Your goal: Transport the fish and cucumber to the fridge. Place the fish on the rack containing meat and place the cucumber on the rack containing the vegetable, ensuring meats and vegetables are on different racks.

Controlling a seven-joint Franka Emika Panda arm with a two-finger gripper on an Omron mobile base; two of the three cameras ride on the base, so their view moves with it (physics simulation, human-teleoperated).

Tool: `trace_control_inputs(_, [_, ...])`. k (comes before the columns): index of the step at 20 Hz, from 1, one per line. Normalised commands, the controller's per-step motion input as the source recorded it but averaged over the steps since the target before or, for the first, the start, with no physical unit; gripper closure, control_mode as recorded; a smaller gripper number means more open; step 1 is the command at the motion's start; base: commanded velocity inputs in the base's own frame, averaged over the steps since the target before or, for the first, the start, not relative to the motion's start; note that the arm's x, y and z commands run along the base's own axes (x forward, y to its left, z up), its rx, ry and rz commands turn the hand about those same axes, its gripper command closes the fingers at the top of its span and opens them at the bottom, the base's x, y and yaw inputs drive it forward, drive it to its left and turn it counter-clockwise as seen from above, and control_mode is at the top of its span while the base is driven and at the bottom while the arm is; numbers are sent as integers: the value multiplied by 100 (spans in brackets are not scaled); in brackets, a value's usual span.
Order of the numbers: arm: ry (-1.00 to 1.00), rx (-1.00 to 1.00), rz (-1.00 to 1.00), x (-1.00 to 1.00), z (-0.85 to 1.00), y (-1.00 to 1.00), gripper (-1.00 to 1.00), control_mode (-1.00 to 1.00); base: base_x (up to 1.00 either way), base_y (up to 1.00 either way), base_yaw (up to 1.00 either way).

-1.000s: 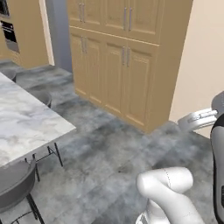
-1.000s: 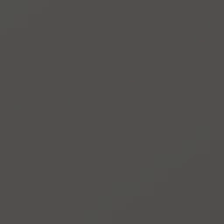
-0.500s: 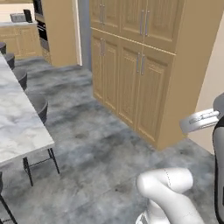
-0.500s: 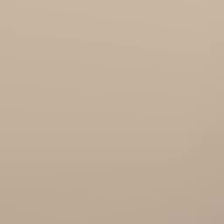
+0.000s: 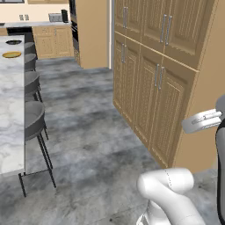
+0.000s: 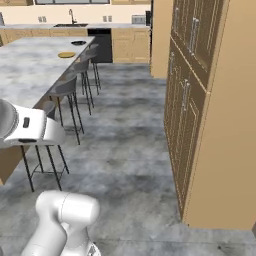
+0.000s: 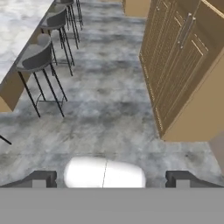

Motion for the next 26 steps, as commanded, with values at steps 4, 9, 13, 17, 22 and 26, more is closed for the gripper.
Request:
trace_control_inputs(4, [0, 0, 0, 0, 0, 0, -100, 100, 100, -1, 27])
trace_control_inputs(9, [0, 0, 0, 0, 0, 0, -100, 100, 100, -8, 27])
trace_control_inputs(13, [0, 0, 0, 0, 0, 0, -100, 100, 100, -41, 26])
trace_control_inputs(17, [0, 0, 0, 0, 0, 0, -100, 100, 100, -42, 25])
trace_control_inputs(22, [0, 0, 0, 0, 0, 0, -100, 100, 100, -30, 24])
trace_control_inputs(26, [0, 0, 0, 0, 0, 0, -100, 100, 100, -25, 25])
